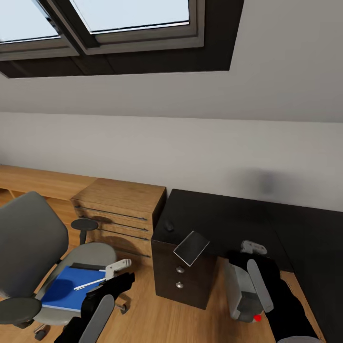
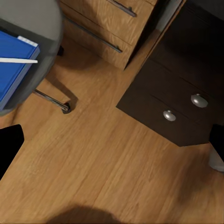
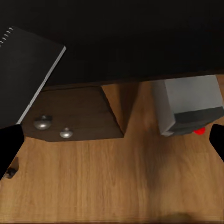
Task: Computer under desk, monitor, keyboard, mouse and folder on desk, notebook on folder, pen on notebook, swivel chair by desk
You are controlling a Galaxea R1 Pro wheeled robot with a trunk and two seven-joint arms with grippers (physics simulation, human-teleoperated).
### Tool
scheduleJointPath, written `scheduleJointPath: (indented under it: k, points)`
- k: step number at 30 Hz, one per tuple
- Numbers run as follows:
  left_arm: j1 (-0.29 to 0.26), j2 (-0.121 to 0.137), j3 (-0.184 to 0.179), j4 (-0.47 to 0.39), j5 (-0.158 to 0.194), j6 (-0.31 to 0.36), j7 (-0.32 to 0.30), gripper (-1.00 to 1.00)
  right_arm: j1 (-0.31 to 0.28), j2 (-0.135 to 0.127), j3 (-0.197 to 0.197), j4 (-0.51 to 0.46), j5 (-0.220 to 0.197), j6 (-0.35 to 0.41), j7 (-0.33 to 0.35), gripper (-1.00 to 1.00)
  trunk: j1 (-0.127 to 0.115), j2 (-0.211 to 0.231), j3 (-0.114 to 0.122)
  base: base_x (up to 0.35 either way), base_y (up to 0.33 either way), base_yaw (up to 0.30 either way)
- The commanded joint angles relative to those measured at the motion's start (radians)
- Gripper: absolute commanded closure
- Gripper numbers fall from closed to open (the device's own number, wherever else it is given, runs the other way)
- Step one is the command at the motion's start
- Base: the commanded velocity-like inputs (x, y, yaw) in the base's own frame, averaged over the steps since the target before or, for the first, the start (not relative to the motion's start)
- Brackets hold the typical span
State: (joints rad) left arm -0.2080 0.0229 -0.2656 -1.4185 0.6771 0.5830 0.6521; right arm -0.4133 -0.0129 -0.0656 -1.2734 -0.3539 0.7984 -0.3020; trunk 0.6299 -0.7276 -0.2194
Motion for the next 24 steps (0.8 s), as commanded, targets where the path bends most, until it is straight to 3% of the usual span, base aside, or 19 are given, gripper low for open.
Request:
scheduleJointPath:
  k: [1,3,12,21,23,24]
  points:
    - [-0.002,0.0,-0.002,0.0,0.011,0.001,0.011,-1.0,-0.002,0.001,0.025,0.004,-0.004,-0.001,-0.009,-1.0,0.0,-0.001,-0.002,0.039,0.0,0.0]
    - [-0.002,0.0,-0.001,0.001,0.011,0.001,0.011,-1.0,-0.001,0.003,0.043,0.007,0.004,-0.005,-0.009,-1.0,0.0,-0.001,-0.002,0.177,0.0,0.0]
    - [-0.002,-0.003,-0.005,0.014,0.011,0.001,0.011,-1.0,-0.001,0.004,0.055,0.006,0.011,-0.01,-0.011,-1.0,0.0,-0.001,-0.002,0.306,0.0,0.0]
    - [-0.002,-0.003,-0.005,0.022,0.011,0.002,0.013,-1.0,-0.001,0.007,0.063,0.017,0.01,-0.009,-0.008,-1.0,0.0,-0.001,-0.006,0.114,0.0,0.22]
    - [-0.002,-0.003,-0.006,0.022,0.011,0.002,0.013,-1.0,-0.001,0.007,0.083,0.03,0.011,-0.009,-0.008,-1.0,0.0,-0.001,-0.007,0.231,0.0,0.249]
    - [-0.002,-0.003,-0.006,0.022,0.011,0.002,0.014,-1.0,-0.001,0.007,0.113,0.038,0.011,-0.009,-0.008,-1.0,0.0,-0.001,-0.008,0.289,0.0,0.246]
